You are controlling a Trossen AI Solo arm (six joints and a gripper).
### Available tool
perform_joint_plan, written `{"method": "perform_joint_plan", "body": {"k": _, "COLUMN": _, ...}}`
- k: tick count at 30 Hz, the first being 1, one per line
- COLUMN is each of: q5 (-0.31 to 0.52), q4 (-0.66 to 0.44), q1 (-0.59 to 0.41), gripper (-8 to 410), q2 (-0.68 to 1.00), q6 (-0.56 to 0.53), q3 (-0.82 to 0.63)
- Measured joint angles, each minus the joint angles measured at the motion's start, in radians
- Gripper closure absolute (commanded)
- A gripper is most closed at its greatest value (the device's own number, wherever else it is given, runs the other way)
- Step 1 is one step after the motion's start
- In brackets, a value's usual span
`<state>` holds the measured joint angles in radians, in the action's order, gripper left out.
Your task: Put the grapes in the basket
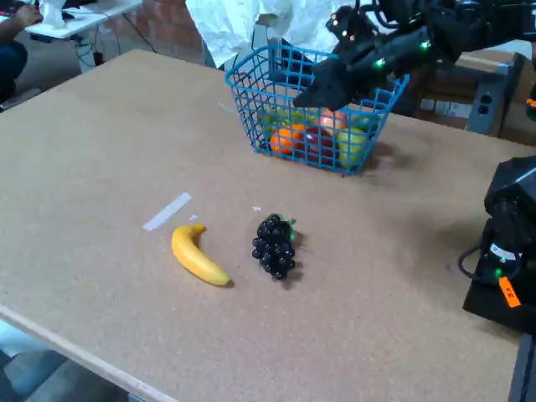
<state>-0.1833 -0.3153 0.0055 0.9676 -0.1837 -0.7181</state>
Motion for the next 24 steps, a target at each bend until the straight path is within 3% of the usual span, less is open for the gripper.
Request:
{"method": "perform_joint_plan", "body": {"k": 10, "q5": -0.026, "q4": -0.237, "q1": 0.085, "gripper": 175, "q2": 0.039, "q6": -0.127, "q3": 0.0}}
{"method": "perform_joint_plan", "body": {"k": 16, "q5": -0.209, "q4": -0.241, "q1": 0.118, "gripper": 175, "q2": 0.04, "q6": -0.211, "q3": 0.0}}
{"method": "perform_joint_plan", "body": {"k": 24, "q5": -0.219, "q4": -0.266, "q1": 0.12, "gripper": 175, "q2": 0.089, "q6": -0.239, "q3": 0.012}}
